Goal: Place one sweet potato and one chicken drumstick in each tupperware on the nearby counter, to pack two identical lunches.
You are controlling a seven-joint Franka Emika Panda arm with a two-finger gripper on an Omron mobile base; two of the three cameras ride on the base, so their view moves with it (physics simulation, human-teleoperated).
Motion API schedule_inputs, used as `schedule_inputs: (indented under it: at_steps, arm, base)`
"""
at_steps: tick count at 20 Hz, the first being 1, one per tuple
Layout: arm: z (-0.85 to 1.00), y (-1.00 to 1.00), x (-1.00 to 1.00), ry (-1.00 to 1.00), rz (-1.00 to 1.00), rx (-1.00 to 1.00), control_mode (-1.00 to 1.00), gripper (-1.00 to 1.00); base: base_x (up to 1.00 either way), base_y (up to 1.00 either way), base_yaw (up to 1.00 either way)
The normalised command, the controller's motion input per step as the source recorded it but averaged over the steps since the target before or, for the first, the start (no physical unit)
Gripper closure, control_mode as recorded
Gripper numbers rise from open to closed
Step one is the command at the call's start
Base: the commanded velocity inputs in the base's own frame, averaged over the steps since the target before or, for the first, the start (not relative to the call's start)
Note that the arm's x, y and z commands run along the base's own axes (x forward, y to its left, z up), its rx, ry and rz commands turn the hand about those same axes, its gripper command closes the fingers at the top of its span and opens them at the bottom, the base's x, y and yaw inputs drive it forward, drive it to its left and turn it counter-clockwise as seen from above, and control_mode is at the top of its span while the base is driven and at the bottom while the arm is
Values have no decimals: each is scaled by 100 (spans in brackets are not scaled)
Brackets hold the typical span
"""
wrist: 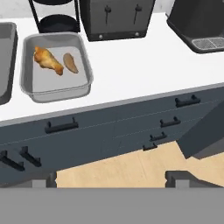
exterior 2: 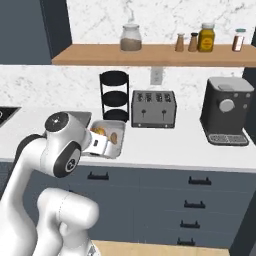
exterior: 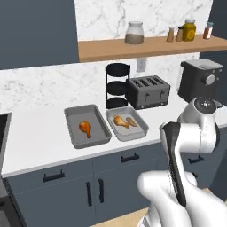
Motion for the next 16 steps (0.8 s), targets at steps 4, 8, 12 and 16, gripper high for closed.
schedule_inputs:
  at_steps: [4,8,12,16]
  arm:
    - [0,0,0,0,0,0,100,-100]
    - [0,0,0,0,0,0,100,-100]
    - [0,0,0,0,0,0,100,-100]
    - [0,0,0,0,0,0,100,-100]
  base:
    - [-14,-100,-3]
    - [-45,-100,5]
    - [-5,-100,9]
    - [15,-100,13]
